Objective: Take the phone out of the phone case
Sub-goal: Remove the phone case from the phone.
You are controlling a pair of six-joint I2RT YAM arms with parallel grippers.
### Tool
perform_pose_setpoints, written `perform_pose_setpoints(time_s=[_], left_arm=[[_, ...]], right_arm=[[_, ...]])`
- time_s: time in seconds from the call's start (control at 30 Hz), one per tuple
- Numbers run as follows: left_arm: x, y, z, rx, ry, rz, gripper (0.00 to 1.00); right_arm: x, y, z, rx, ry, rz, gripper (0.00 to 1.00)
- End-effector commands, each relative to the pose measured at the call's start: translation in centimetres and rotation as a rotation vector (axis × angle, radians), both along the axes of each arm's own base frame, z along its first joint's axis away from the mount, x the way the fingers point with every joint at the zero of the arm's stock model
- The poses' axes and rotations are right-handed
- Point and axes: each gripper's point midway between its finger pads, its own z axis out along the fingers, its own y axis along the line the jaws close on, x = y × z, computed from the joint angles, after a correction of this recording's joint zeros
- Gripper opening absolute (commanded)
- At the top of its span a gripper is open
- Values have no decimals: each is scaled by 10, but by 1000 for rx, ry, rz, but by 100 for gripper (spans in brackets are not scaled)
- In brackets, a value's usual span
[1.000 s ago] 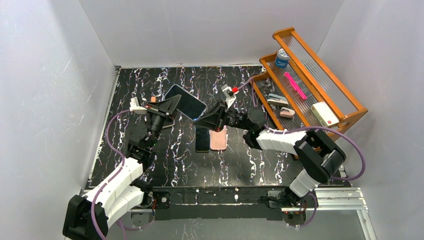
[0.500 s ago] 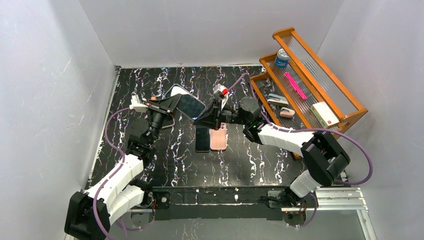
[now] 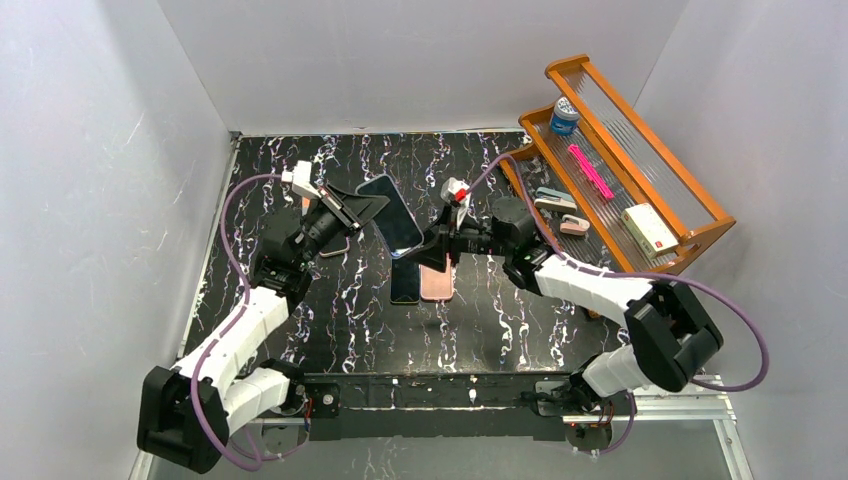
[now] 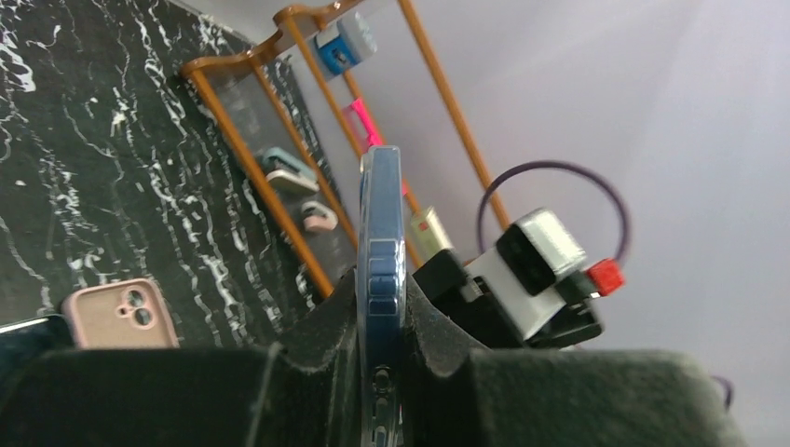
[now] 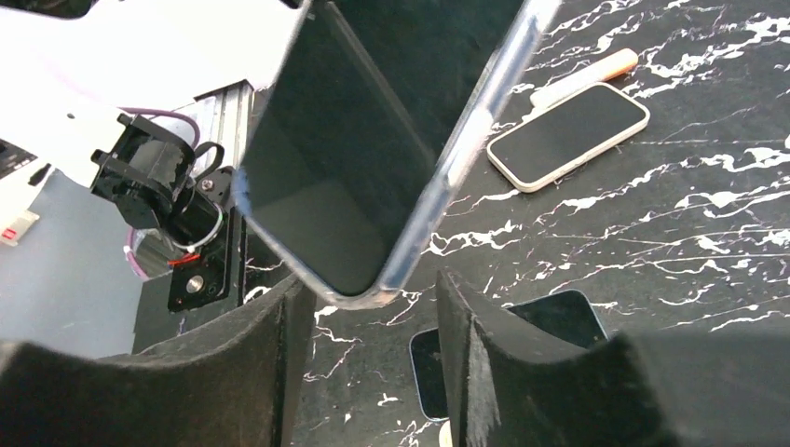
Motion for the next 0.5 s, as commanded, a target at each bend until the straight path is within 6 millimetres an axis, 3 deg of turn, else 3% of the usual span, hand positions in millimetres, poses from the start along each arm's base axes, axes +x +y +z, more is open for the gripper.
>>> perform_pose_setpoints(time_s=[0.0,0.13,0.27,0.47], left_arm=[[-16,-10,31,159,-197,-142,0],[-24,-16,32,271,-264,-226,0],[-37,-24,40,284,-348,-317,0],[-57,-31,49,272,-447,-432,0]], right_arm=[[-10,-13,8,-38,-88,36,61],[-25,-17,14,-68,-121,119,69],[-35,-20,17,-74,-178,183,70],[-49,-19,36,-24,-231,282,69]])
